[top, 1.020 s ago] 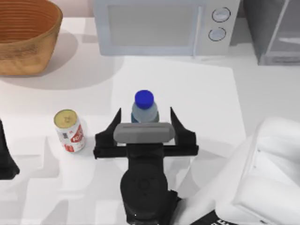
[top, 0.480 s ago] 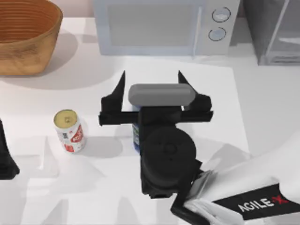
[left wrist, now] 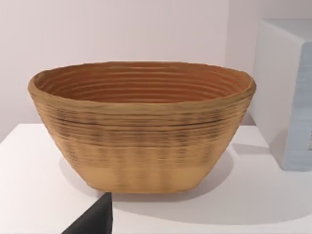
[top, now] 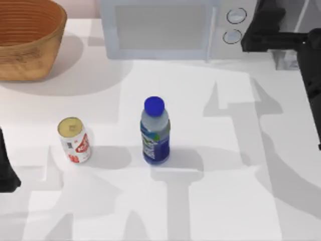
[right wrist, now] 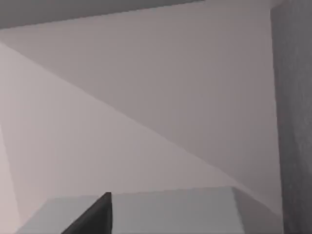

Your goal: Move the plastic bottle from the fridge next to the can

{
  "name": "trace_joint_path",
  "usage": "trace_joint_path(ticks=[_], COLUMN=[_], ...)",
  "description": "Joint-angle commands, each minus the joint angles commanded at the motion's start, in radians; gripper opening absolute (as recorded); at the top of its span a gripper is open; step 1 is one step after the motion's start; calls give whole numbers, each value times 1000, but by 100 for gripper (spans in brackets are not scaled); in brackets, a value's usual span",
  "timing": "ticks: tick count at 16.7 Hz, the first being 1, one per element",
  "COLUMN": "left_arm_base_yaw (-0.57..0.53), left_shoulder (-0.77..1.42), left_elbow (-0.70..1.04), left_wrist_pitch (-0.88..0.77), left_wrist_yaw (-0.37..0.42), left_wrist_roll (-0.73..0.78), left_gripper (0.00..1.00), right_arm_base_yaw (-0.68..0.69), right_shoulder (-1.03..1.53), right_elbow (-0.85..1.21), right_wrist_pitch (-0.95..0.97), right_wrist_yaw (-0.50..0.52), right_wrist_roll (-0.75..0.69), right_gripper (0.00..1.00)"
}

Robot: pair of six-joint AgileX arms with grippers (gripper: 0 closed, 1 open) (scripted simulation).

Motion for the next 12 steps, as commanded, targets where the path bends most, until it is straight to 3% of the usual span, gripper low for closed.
trace_joint_path(ticks=[7, 12], left_arm_base_yaw=[0, 0], left_shoulder=[0, 0], left_elbow=[0, 0], left_wrist_pitch=[0, 0], left_wrist_yaw=[0, 0], left_wrist_roll=[0, 0], left_gripper=[100, 100], right_arm_base_yaw=[-396, -601], right_shoulder=[-744, -1102], right_elbow=[-343, -550], right_wrist_pitch=[-466, -741], right_wrist_yaw=[-366, -541], right_wrist_roll=[7, 11], right_gripper=[100, 100])
